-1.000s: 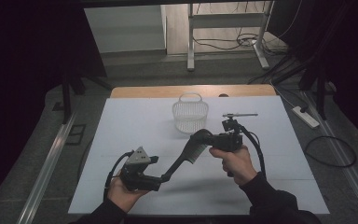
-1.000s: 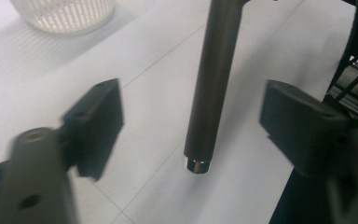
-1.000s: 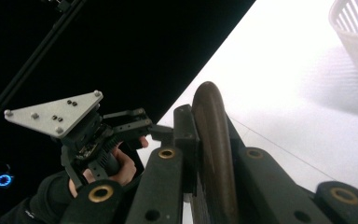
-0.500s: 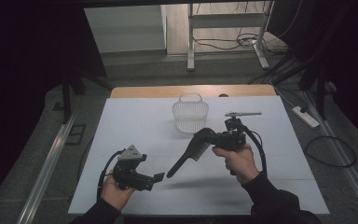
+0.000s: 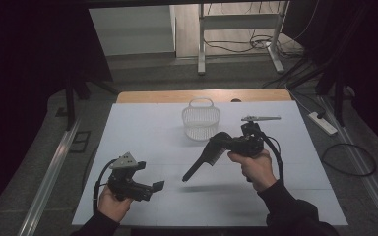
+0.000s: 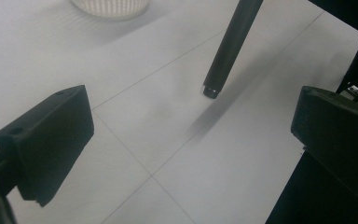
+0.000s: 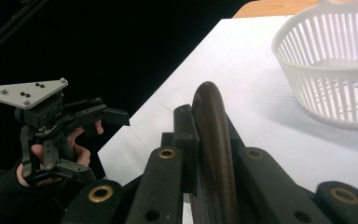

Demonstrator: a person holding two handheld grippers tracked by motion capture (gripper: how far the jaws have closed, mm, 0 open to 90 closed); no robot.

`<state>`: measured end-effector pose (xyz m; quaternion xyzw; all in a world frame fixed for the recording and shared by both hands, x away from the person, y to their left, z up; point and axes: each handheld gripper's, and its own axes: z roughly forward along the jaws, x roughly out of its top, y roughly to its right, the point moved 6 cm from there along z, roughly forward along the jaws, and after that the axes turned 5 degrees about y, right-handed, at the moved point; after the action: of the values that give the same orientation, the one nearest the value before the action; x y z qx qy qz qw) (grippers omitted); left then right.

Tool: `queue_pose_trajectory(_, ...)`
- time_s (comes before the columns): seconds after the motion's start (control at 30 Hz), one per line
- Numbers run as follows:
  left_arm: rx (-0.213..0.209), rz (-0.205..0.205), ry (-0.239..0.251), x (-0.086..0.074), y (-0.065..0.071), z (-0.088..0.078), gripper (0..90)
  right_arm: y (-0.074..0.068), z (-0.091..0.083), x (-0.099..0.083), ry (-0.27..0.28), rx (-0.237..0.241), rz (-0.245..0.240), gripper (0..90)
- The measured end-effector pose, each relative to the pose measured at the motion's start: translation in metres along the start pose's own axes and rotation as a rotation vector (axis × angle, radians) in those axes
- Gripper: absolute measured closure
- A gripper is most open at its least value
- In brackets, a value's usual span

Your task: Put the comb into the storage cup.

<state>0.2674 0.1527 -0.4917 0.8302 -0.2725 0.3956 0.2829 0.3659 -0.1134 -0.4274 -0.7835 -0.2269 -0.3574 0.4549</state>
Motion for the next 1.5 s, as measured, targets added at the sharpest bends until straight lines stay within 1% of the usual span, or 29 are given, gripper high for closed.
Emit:
queue_pose_trajectory(0.13, 0.006, 0.0, 0.009, -0.002, -0.001, -0.004, 0.0, 0.001, -0.002, 0.002, 0.007, -0.011, -0.007, 84.1)
queue_pose_trajectory(0.23, 0.021, 0.008, 0.0, -0.005, -0.002, -0.008, 0.0, 0.002, -0.004, 0.004, 0.013, -0.017, -0.009, 84.1)
queue_pose_trajectory(0.37, 0.037, -0.006, -0.01, -0.011, -0.005, -0.014, 0.0, 0.004, -0.007, 0.008, 0.027, -0.029, -0.017, 84.1)
queue_pose_trajectory(0.6, 0.064, -0.03, 0.0, -0.018, -0.011, -0.026, 0.0, 0.008, -0.01, 0.013, 0.04, -0.048, -0.03, 84.1)
queue_pose_trajectory(0.87, 0.092, -0.051, 0.011, -0.026, -0.016, -0.039, 0.0, 0.01, -0.012, 0.018, 0.051, -0.057, -0.03, 84.1)
queue_pose_trajectory(1.13, 0.12, -0.055, 0.016, -0.034, -0.019, -0.05, 0.0, 0.013, -0.015, 0.025, 0.068, -0.07, -0.033, 84.1)
queue_pose_trajectory(1.3, 0.13, -0.054, 0.011, -0.039, -0.02, -0.055, 0.0, 0.014, -0.014, 0.03, 0.074, -0.077, -0.041, 84.1)
queue_pose_trajectory(1.5, 0.142, -0.056, 0.015, -0.044, -0.02, -0.062, 0.0, 0.014, -0.011, 0.036, 0.081, -0.082, -0.046, 84.1)
